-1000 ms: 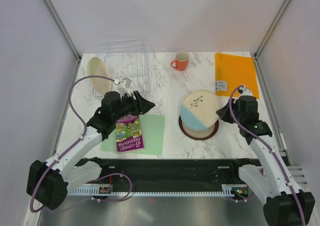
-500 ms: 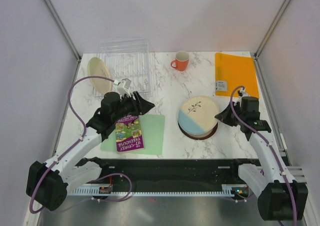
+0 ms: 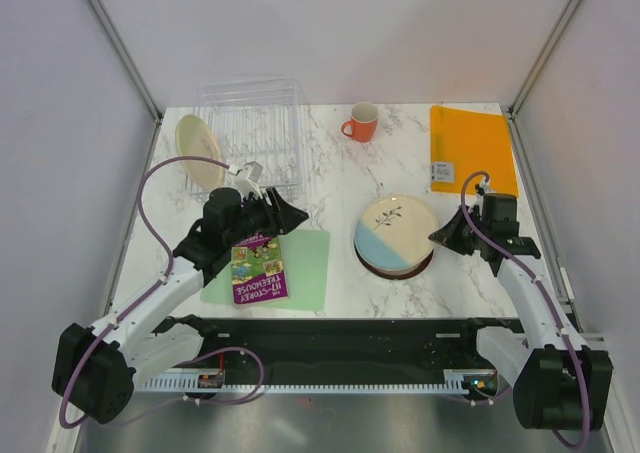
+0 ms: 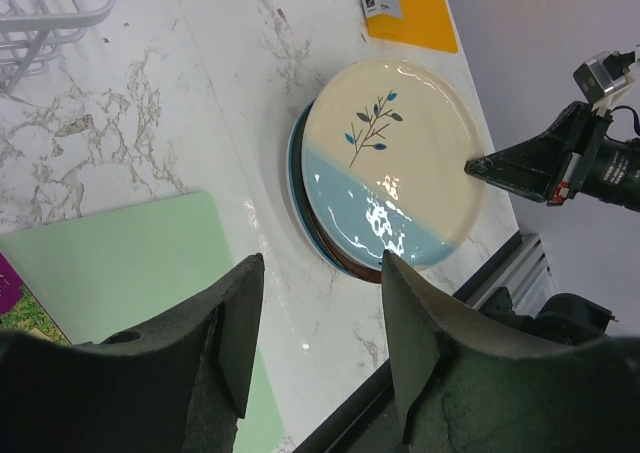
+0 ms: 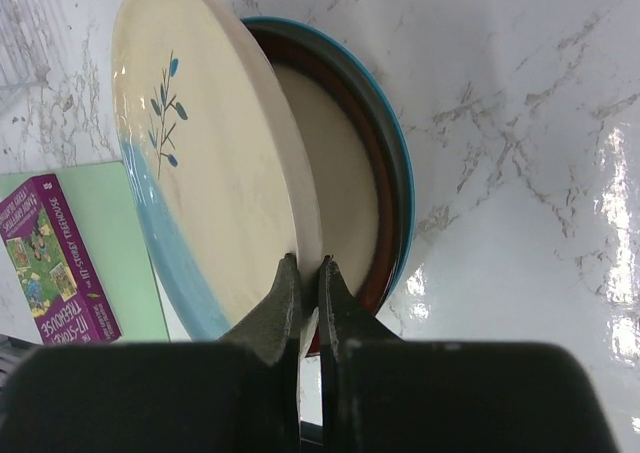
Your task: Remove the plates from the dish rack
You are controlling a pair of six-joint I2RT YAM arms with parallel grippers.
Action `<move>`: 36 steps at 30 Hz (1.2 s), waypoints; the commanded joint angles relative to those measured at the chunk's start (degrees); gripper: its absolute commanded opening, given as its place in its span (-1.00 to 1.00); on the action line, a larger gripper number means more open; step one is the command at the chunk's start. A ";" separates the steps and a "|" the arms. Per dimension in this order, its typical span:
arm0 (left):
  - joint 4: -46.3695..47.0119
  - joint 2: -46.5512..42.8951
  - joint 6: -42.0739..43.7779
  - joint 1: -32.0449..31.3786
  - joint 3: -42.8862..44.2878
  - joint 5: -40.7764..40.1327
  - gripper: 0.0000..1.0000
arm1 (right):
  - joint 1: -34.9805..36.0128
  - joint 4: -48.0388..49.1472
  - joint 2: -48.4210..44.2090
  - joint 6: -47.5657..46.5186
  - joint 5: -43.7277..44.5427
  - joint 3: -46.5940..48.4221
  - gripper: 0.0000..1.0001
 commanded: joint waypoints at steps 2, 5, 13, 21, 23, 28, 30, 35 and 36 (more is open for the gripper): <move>1.16 -0.79 2.38 -0.13 -0.39 -0.83 0.14 | 0.22 -0.74 1.40 -1.03 0.45 -0.97 -1.00; 1.25 -0.61 2.21 -0.05 -0.57 -0.47 0.14 | 0.22 -1.10 2.19 -1.03 1.51 -1.41 -0.90; 1.34 -0.96 2.47 -0.05 -0.83 -0.74 0.13 | 0.22 -1.27 5.27 -1.11 1.25 -1.23 -0.68; 1.25 -0.96 2.82 -0.05 -1.27 -1.00 0.13 | 0.22 -0.83 6.67 -1.73 1.16 -0.88 0.02; 0.29 -0.96 3.52 -0.05 -1.10 -2.31 0.14 | 0.22 -0.75 6.68 -1.90 1.33 -0.71 0.05; -8.40 -0.61 8.61 -0.05 4.16 -12.58 0.19 | 0.22 0.22 7.73 -3.22 0.11 -0.18 0.11; -13.22 -0.17 11.16 0.13 6.80 -20.05 0.29 | 0.22 1.27 7.99 -3.31 -0.77 -0.35 0.08; -15.01 0.00 14.51 0.66 11.56 -24.38 0.35 | 0.22 2.68 8.96 -3.75 -2.97 -0.53 0.03; -15.01 0.00 14.51 0.66 11.73 -24.47 0.36 | 0.22 2.86 9.13 -3.92 -3.41 -0.44 0.02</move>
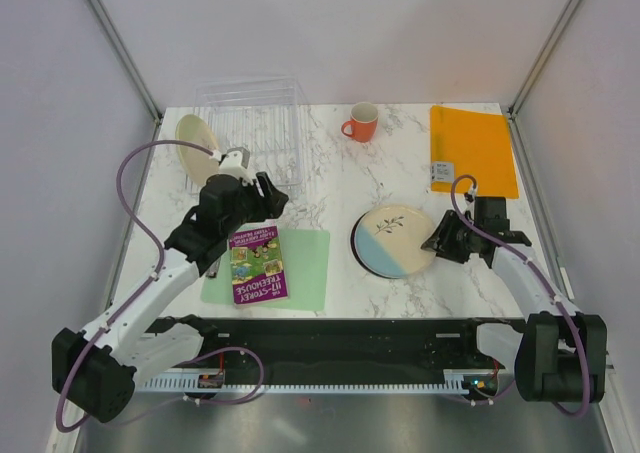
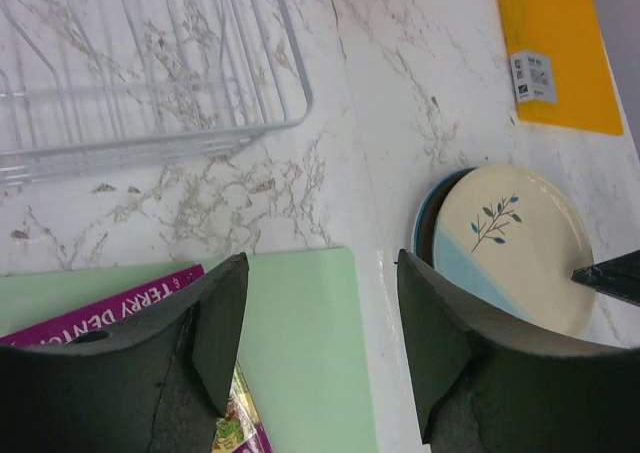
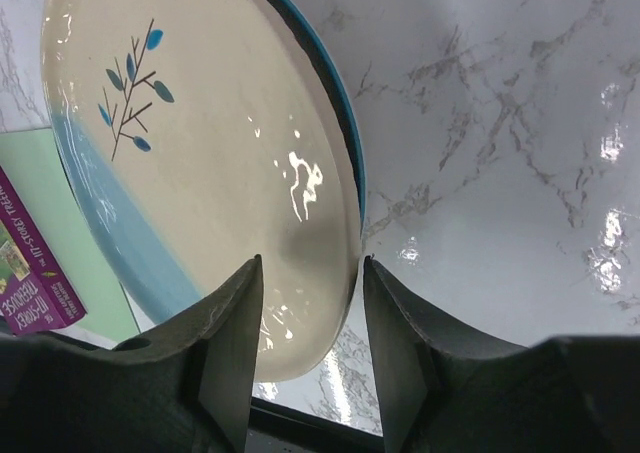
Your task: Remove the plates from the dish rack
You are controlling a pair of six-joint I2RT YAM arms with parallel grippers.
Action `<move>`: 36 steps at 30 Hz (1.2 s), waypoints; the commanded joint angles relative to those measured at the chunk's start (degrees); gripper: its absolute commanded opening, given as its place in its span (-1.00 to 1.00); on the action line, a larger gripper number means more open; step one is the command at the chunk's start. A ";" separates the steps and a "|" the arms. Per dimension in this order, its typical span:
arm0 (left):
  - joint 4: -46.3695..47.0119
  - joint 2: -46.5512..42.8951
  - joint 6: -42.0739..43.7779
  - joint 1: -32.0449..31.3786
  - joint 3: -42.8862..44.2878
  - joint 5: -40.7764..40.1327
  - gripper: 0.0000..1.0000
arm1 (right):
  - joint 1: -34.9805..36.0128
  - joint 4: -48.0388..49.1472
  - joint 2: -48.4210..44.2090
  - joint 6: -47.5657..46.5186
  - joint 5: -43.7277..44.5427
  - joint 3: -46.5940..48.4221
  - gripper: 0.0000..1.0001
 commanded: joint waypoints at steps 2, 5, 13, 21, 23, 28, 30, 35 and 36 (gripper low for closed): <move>-2.18 -0.19 5.22 0.31 3.87 -6.63 0.36 | 0.20 3.01 0.96 -2.05 -4.05 1.24 0.01; -2.09 0.25 4.87 0.39 3.34 -6.46 0.36 | 0.20 3.45 1.31 -2.49 -5.72 1.33 0.04; -2.62 0.60 5.22 0.57 3.78 -9.88 0.40 | 1.87 3.63 4.13 -3.10 -6.52 2.12 0.09; -5.34 3.67 8.72 6.27 9.83 -19.63 0.53 | 1.87 -0.76 -1.83 -2.40 7.35 4.40 0.25; -5.26 5.25 9.70 7.59 11.33 -25.25 0.58 | 1.87 -1.90 -3.95 -2.05 10.43 5.11 0.34; 0.09 10.61 17.25 13.66 16.26 -32.90 0.70 | 1.87 -2.87 -7.47 -2.93 13.70 7.39 0.43; 1.60 14.47 19.88 16.11 18.44 -34.48 0.70 | 1.87 -2.96 -7.13 -3.37 13.96 7.74 0.43; 5.11 20.89 21.92 20.08 21.79 -37.04 0.73 | 1.87 -2.18 -3.79 -3.89 13.18 8.71 0.44; 5.90 22.56 21.75 21.21 22.49 -37.30 0.74 | 1.87 -1.91 -2.74 -3.81 12.83 9.06 0.43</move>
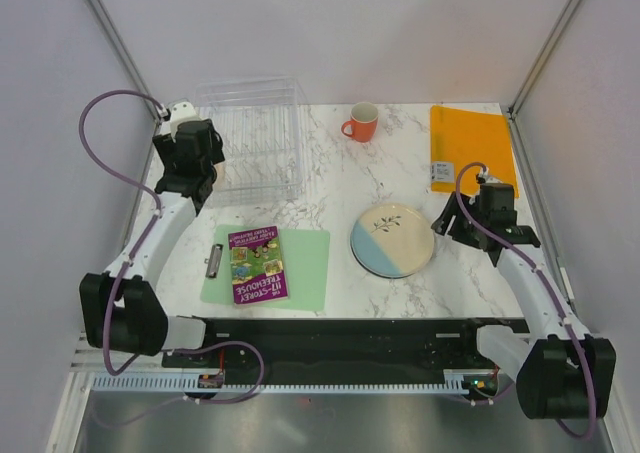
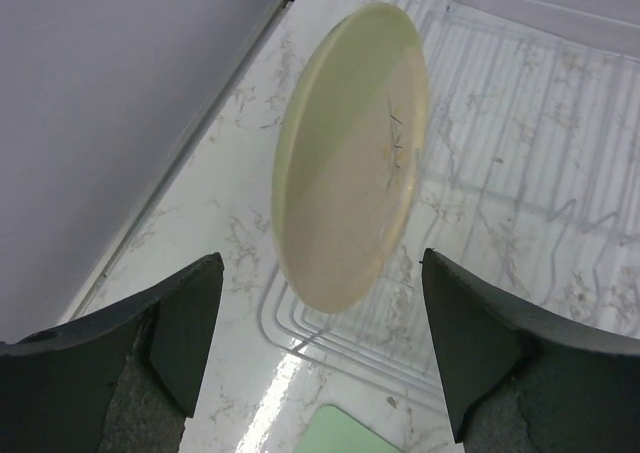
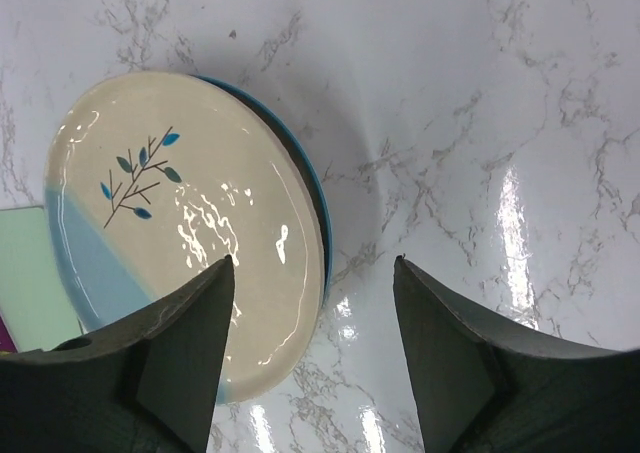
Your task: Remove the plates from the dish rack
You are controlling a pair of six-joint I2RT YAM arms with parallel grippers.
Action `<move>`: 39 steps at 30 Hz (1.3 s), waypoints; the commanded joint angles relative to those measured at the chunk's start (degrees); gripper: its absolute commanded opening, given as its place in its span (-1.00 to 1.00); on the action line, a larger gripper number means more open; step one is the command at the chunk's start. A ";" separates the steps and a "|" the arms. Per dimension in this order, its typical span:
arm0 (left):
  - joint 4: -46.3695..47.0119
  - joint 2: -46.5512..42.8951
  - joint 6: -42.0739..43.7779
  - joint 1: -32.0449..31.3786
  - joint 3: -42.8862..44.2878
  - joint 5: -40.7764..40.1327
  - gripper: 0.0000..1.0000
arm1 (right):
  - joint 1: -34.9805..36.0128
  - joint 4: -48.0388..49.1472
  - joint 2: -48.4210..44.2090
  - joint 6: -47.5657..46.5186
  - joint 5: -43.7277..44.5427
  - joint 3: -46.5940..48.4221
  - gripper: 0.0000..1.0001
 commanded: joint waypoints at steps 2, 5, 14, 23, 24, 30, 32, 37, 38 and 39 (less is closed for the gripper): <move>7.57 5.11 4.67 3.61 3.95 -5.73 0.79 | 0.14 0.80 3.37 -0.90 -0.20 2.79 0.43; 9.25 9.85 5.73 5.45 5.52 -5.73 0.79 | 0.23 1.59 4.52 -0.90 -1.08 3.06 0.43; 10.13 22.51 5.82 6.60 13.61 -6.17 0.57 | 0.14 3.35 8.56 -1.16 -2.32 4.11 0.43; 9.78 22.52 6.34 6.69 14.76 -5.29 -0.96 | 0.14 4.14 8.91 -1.16 -2.85 3.76 0.40; 9.78 21.91 6.61 6.69 14.85 -5.38 -0.95 | 0.14 4.15 8.65 -1.08 -2.85 3.67 0.40; 9.86 17.09 7.92 6.51 14.32 -5.29 -0.95 | 0.14 4.06 7.15 -0.90 -3.11 2.79 0.40; 10.04 15.67 8.80 6.43 14.58 -4.50 -0.95 | 0.23 4.06 6.98 -0.90 -3.11 2.36 0.40; 9.69 11.28 11.18 5.64 16.69 -4.24 -0.95 | 0.14 4.06 6.63 -0.81 -3.11 1.83 0.40; 9.78 10.66 11.44 5.46 16.78 -4.15 -0.95 | 0.14 3.97 6.36 -0.81 -3.20 1.56 0.40; 9.78 10.13 11.44 5.37 16.95 -4.06 -0.96 | 0.14 4.06 6.19 -0.81 -3.20 1.56 0.40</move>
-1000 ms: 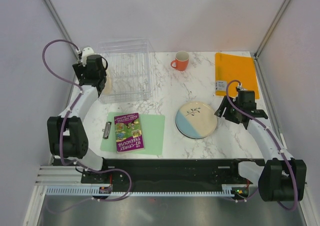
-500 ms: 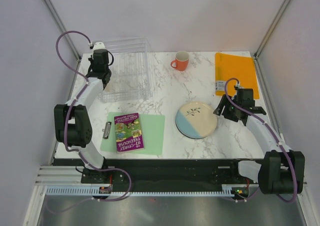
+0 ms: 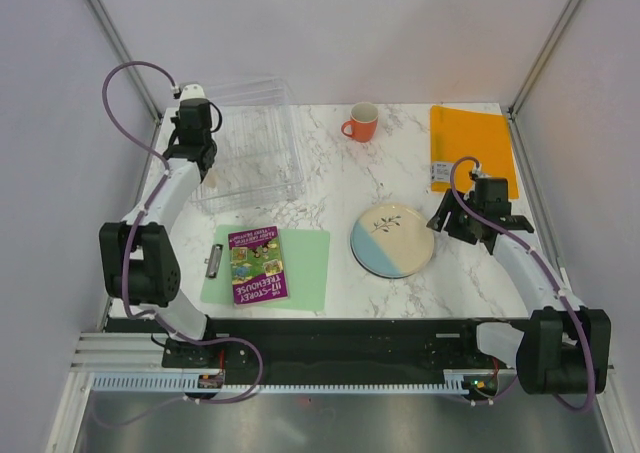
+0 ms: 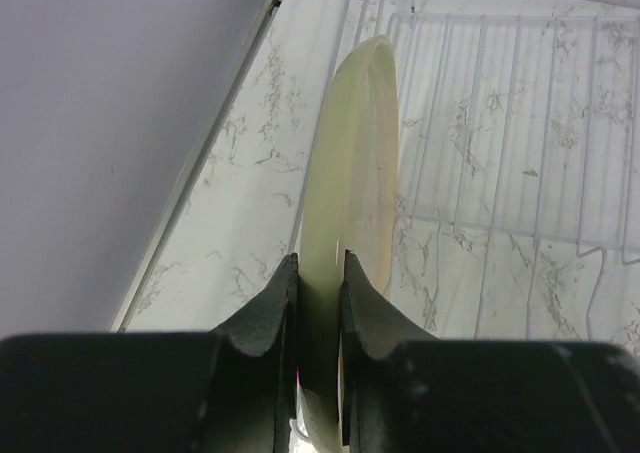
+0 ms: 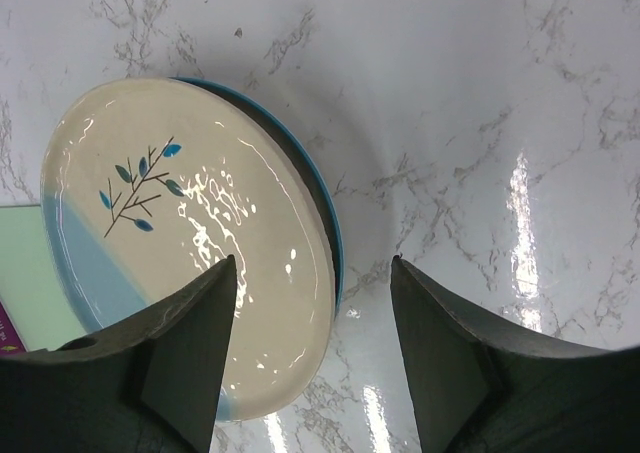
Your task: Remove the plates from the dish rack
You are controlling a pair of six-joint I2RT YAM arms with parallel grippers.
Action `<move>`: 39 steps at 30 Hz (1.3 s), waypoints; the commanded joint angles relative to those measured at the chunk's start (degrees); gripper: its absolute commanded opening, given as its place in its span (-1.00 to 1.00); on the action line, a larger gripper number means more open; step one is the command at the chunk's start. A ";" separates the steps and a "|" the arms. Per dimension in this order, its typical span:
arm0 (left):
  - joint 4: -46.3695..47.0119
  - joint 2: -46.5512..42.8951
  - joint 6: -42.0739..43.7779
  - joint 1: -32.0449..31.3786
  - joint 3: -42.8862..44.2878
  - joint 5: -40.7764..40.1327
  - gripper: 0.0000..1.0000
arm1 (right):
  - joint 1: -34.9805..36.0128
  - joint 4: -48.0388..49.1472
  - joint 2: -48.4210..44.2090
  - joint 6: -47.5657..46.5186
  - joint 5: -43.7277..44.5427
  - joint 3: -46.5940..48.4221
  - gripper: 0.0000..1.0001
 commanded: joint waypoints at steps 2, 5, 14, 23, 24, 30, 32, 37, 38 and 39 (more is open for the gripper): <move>8.64 -9.76 2.13 0.30 4.04 -7.86 -0.95 | 0.14 1.70 -2.10 -0.42 -1.01 -0.47 0.40; 8.55 -10.56 4.58 0.30 4.92 -7.86 -0.96 | 0.14 1.52 -2.54 -0.33 -1.28 -0.73 0.40; -0.91 -17.41 -2.59 0.12 8.34 3.80 -0.95 | 0.23 -0.23 -4.64 -0.94 -1.71 0.75 0.40; -5.61 -27.52 -23.06 -0.05 -0.52 46.06 -0.96 | 0.14 -4.19 -15.54 -1.92 -4.34 6.11 0.44; -2.99 -27.87 -24.92 -0.05 -1.83 53.59 -0.95 | 0.14 -4.10 -16.16 -1.57 -7.83 6.21 0.47; 14.06 -29.11 -40.92 -2.25 -16.93 72.88 -0.95 | 0.14 2.83 -17.92 4.40 -20.33 2.79 0.47; 22.32 -29.02 -46.52 -3.73 -20.20 75.01 -0.95 | 1.81 7.31 -18.18 6.34 -23.50 0.59 0.47; 33.77 -28.32 -53.41 -9.96 -28.03 76.70 -0.96 | 3.56 15.74 -17.48 12.14 -27.63 -2.92 0.50; 34.21 -28.32 -53.50 -11.03 -28.47 76.17 -0.95 | 3.74 17.15 -17.13 13.54 -29.21 -3.54 0.50; 34.65 -28.32 -53.68 -12.08 -29.35 75.03 -0.96 | 4.18 20.99 -17.04 16.17 -30.18 -4.24 0.50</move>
